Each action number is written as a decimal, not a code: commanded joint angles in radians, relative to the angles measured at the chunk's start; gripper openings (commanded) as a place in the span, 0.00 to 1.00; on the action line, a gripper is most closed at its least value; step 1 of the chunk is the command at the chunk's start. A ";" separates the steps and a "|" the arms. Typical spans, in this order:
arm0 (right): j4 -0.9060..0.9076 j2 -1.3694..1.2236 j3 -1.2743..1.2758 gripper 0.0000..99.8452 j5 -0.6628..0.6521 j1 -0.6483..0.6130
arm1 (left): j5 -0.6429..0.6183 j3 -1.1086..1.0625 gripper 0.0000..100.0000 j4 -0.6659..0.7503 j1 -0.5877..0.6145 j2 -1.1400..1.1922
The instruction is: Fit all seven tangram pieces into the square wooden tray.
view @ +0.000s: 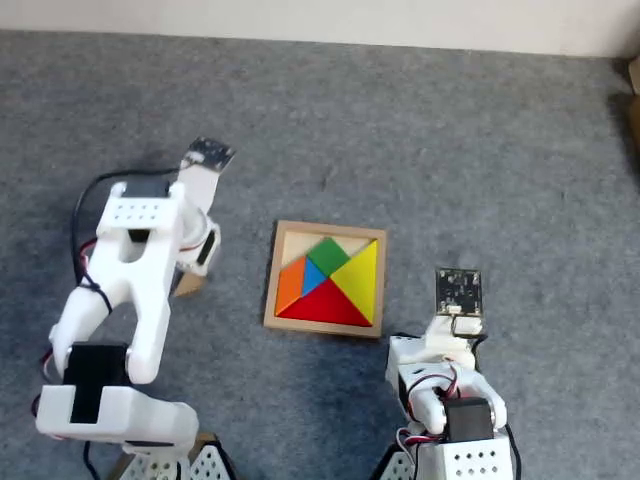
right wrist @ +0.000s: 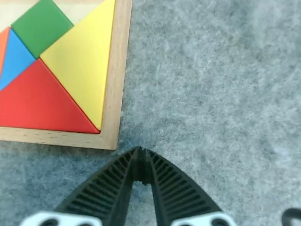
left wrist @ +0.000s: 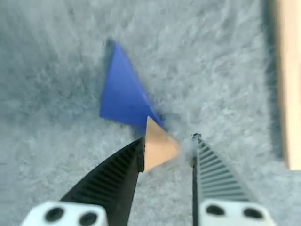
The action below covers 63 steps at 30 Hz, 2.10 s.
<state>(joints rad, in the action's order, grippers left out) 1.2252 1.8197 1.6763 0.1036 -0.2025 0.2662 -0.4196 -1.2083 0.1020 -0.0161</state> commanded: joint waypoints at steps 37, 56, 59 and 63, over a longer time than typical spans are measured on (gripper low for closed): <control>0.005 0.019 0.108 0.01 0.008 0.007 | 0.089 -0.205 0.21 0.267 0.108 -0.005; 0.005 0.019 0.108 0.01 0.008 0.007 | 0.089 -0.217 0.21 0.210 0.105 -0.005; 0.005 0.019 0.108 0.01 0.008 0.007 | 0.089 -0.219 0.21 0.213 0.105 -0.005; 0.005 0.019 0.108 0.01 0.008 0.007 | 0.089 -0.220 0.16 0.216 0.087 -0.004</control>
<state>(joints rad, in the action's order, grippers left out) 1.2252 1.8197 1.6763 0.1036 -0.2025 0.3506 -0.6406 -0.9904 0.2202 -0.0161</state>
